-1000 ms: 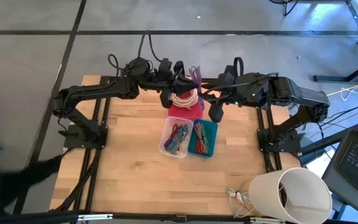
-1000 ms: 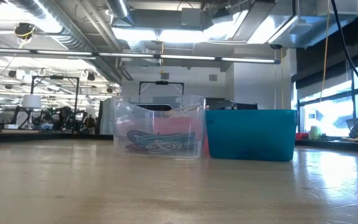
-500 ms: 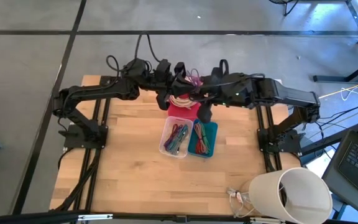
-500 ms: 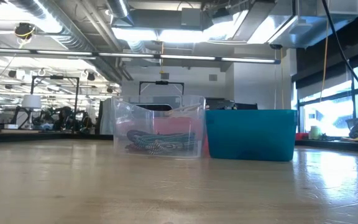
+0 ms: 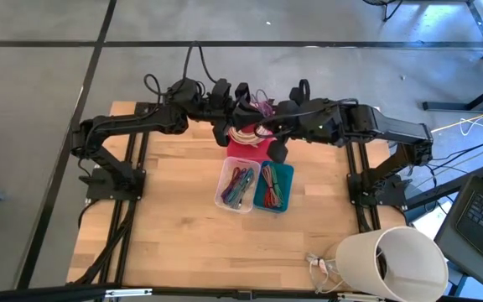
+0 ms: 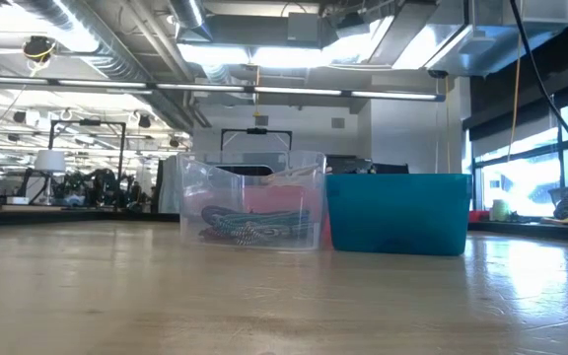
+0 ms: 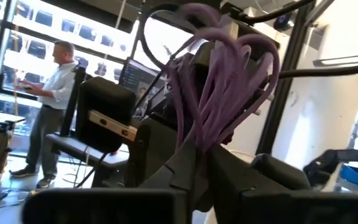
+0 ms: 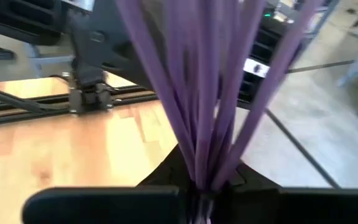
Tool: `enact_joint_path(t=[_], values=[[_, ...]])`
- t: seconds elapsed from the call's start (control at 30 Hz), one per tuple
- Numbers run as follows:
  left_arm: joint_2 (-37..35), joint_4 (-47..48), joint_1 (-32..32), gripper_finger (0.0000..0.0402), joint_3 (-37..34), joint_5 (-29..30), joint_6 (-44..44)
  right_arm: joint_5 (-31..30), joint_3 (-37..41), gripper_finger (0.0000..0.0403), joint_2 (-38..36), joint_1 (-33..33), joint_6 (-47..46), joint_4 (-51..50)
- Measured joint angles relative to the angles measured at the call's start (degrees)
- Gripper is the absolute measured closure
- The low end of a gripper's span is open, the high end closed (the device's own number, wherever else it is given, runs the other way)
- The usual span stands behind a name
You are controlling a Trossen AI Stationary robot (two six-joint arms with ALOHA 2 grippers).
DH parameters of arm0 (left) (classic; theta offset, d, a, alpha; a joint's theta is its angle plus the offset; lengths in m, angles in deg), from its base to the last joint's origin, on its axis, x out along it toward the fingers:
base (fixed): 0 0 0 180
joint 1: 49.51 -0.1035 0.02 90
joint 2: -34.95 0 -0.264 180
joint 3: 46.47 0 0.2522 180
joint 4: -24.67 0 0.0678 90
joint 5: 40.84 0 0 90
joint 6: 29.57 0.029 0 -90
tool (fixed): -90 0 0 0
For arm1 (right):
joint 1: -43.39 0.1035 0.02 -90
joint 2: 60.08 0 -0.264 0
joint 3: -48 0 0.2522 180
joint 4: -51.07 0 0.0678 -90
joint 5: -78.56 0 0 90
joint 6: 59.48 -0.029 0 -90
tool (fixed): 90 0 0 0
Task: Pick & Place USB Port
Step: Put the violet charger cable into the blue bin
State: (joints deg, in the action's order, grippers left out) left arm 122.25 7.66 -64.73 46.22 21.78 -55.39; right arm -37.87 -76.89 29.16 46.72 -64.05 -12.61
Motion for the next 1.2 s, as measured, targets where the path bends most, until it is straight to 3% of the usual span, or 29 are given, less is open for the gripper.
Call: enact_joint_path(t=[0.13,0.47,0.67,0.73,0.93,1.2], values=[[-0.1,0.0,0.1,0.0332,0.0,0.8,-0.1,-2.4,0.0,0.0382,-0.2,-0.1,0.4,-1.2],[-0.3,2.4,-0.2,0.0174,0.0,2.0,-0.6,-9.7,-2.4,0.0382,-1.2,-0.3,-2.2,-9.0],[-0.3,5.2,-2.1,0.0131,0.0,2.0,-0.6,-11.9,-2.7,0.0382,-2.8,-0.3,-8.7,-15.4],[-1.3,10.2,-3.2,0.0129,0.0,1.9,-0.4,-11.8,-2.8,0.0382,-3.0,-0.3,-13.2,-18.5],[-6.2,33.4,-8.4,0.0131,0.0,2.5,3.8,-3.0,-0.1,0.0382,-2.5,-0.3,-31.6,-29.9],[-11.3,57.8,-15.9,0.0132,0.0,5.7,10.5,11.5,16.9,0.0382,-2.3,-0.2,-47.5,-21.0]])
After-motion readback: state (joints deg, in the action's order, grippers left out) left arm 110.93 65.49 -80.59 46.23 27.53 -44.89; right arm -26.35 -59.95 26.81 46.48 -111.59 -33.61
